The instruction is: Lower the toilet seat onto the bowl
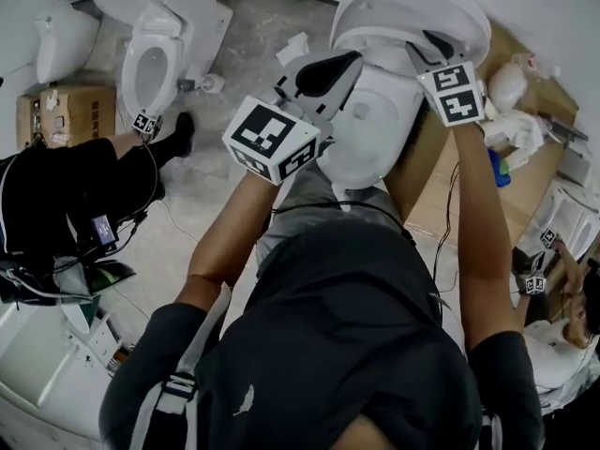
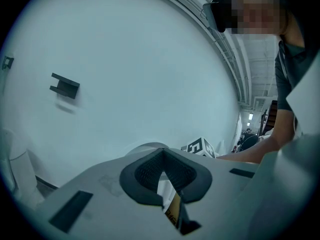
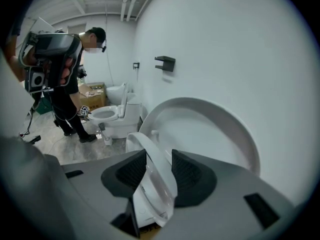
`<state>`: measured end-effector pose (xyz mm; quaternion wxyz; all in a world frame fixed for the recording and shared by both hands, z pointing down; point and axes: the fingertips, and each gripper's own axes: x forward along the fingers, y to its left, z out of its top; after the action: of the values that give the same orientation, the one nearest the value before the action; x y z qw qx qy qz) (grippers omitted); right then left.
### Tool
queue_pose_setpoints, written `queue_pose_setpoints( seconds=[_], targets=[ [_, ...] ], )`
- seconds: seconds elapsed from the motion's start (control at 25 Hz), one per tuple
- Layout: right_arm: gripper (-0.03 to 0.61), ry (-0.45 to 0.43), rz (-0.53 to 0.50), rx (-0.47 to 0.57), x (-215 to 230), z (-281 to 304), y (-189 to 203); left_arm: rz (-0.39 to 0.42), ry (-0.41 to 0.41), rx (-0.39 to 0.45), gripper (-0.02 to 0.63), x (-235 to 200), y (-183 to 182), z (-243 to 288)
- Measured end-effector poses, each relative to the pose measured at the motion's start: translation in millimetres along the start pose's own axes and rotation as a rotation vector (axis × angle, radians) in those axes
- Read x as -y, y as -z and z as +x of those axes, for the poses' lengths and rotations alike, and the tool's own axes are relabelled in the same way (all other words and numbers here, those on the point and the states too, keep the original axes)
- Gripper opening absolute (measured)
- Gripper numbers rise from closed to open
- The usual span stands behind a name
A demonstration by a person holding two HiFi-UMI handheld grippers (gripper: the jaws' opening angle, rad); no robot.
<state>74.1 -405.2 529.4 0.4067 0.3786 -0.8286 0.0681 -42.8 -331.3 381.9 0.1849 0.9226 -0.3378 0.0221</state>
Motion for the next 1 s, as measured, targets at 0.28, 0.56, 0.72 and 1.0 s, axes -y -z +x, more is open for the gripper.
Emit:
queue_pose_setpoints(
  seconds=[0.28, 0.56, 0.72, 1.0],
  targets=[
    [0.155, -0.024, -0.019, 0.0, -18, -15, 1, 0.018, -0.018, -0.018, 0.005, 7, 10, -17],
    [0.147, -0.057, -0.04, -0.003, -49, -32, 12, 0.031, -0.05, -0.016, 0.005, 14, 17, -38],
    [0.143, -0.071, -0.056, -0.007, -70, -43, 16, 0.034, -0.054, -0.01, 0.005, 24, 19, -48],
    [0.132, -0.123, -0.09, -0.014, -107, -59, 30, 0.033, -0.061, -0.009, 0.005, 51, 28, -58]
  ],
)
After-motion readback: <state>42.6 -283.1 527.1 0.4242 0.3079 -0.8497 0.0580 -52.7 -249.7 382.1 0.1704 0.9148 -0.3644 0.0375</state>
